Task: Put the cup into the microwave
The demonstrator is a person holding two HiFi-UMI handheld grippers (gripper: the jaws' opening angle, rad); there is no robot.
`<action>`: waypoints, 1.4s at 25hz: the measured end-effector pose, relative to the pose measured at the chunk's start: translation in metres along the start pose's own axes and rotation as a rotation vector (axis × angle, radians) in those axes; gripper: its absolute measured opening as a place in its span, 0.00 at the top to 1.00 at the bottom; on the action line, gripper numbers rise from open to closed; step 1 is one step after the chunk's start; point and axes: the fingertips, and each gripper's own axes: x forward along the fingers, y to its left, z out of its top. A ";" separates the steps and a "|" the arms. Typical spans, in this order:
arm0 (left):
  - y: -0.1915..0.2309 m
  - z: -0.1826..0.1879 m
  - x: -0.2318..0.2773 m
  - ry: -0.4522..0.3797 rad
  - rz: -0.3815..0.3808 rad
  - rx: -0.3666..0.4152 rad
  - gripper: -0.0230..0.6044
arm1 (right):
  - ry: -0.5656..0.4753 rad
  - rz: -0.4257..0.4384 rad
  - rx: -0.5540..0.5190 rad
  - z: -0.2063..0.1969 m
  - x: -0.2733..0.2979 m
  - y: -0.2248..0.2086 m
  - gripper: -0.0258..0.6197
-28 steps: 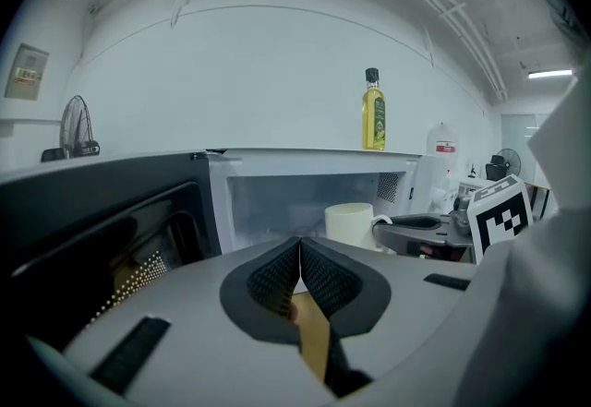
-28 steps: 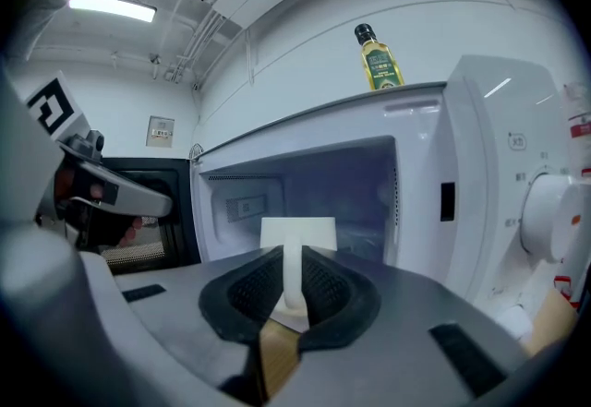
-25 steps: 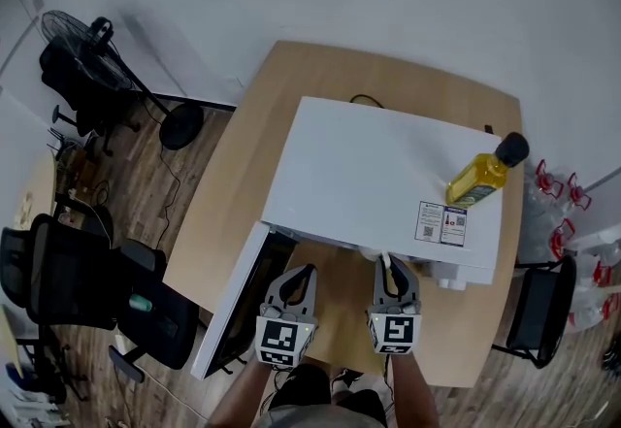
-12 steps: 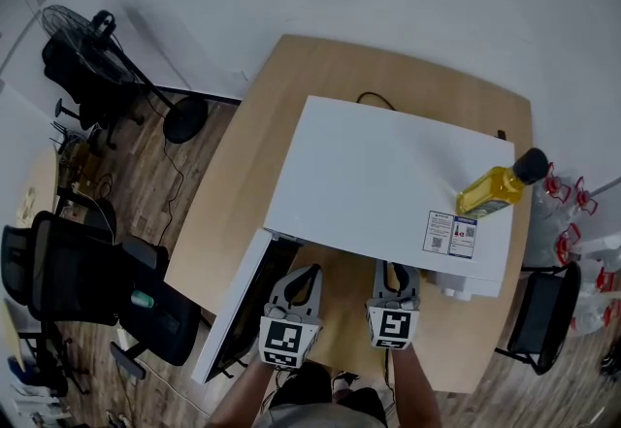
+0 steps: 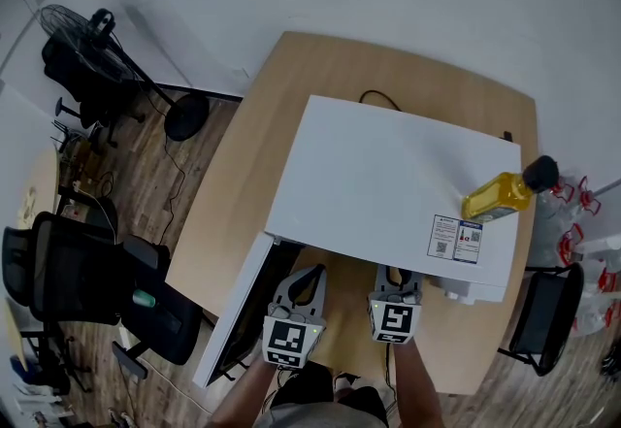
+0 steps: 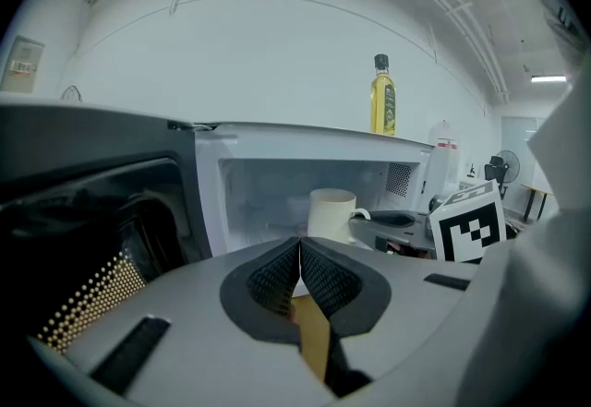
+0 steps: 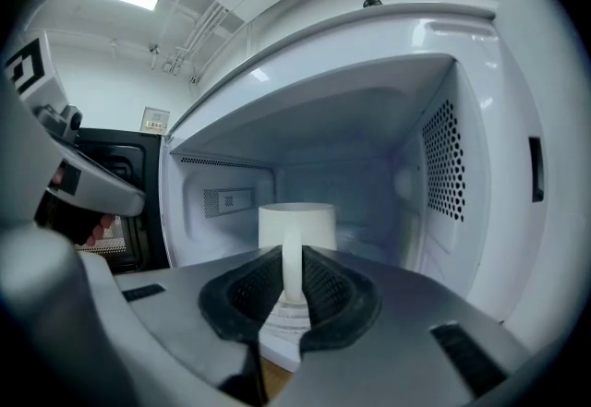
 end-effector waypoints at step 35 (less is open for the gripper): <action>-0.009 0.011 -0.019 -0.043 -0.018 0.012 0.92 | -0.003 0.031 -0.014 0.018 -0.024 0.006 0.68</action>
